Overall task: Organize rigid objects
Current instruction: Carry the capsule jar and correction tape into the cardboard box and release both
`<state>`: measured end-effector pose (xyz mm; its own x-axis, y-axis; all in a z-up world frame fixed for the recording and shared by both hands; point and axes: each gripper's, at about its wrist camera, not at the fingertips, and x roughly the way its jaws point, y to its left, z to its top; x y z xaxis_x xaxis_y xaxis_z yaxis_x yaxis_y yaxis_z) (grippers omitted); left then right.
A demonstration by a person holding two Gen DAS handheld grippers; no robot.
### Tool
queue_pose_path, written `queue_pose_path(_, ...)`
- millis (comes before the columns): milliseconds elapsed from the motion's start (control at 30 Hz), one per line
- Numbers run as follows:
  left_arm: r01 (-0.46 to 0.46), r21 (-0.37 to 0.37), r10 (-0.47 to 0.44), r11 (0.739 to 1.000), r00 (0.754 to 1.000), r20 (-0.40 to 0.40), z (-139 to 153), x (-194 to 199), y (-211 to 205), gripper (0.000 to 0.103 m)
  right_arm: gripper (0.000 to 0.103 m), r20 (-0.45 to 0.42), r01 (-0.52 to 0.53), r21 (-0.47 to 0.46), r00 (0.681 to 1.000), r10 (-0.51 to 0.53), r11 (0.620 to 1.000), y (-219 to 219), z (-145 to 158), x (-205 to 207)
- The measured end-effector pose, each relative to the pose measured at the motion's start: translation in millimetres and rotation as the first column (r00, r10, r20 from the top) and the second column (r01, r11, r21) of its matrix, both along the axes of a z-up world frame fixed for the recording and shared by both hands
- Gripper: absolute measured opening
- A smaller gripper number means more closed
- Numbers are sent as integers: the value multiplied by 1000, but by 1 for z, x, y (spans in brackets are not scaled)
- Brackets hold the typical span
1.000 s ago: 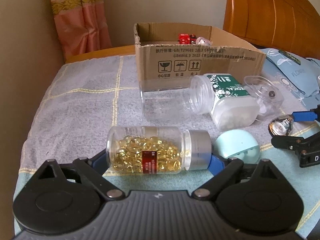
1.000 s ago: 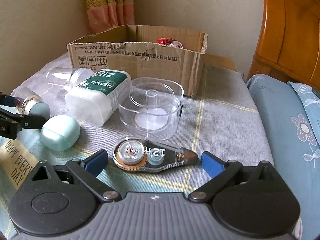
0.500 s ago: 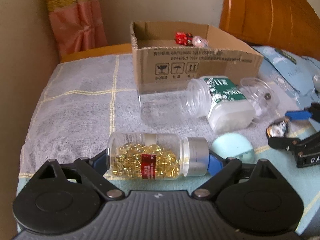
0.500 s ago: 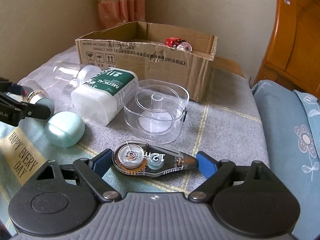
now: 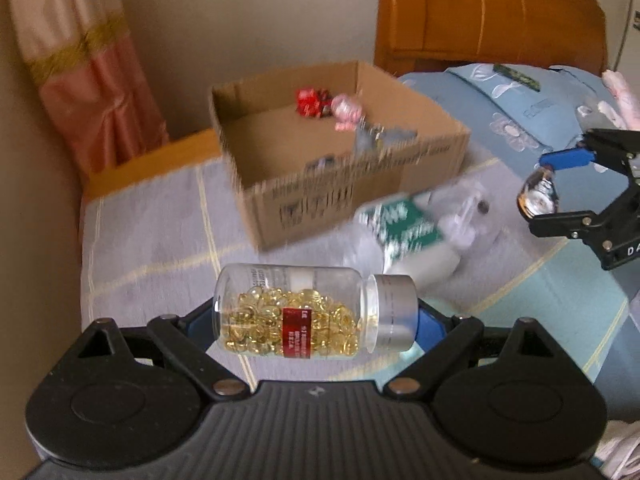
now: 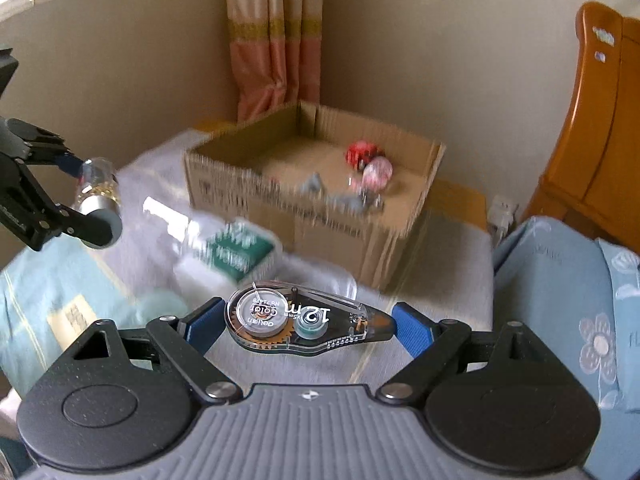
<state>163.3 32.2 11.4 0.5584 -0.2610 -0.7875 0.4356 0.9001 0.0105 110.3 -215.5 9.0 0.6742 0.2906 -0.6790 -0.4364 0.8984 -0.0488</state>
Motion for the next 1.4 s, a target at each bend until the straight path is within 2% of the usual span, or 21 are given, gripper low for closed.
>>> queue_pose_path(167,46,12,-47,999,998,41,24,31,-13,93,92,43,22,11,999,-23,1000,4,23,30)
queue_pose_path(400,45,34,-48,998,995,86,41,77,-27,93,92,68,97,35,993,-99,995,10,43,85)
queue_pose_path(600,37,44,-40,998,996,77,41,110,-34,93,92,56,143,65,988,-147,988,16,42,130)
queue_pose_path(800,17,45,-20,999,998,65,38,142,-40,93,93,28,161,69,986,-163,985,23,24,157)
queue_pose_path(867,9,43,-12,999,998,60,36,155,-44,93,102,21,172,54,985,-173,984,26,19,160)
queue_pose_path(1167,-38,20,38,999,999,11,18,199,-56,94,103,43,152,35,987,-153,988,21,19,135)
queue_pose_path(1300,-104,-4,104,995,991,84,19,209,-58,96,103,45,155,34,987,-156,987,18,21,128)
queue_pose_path(1400,-137,-13,137,991,986,94,21,212,-57,96,103,46,156,56,986,-159,986,16,23,122)
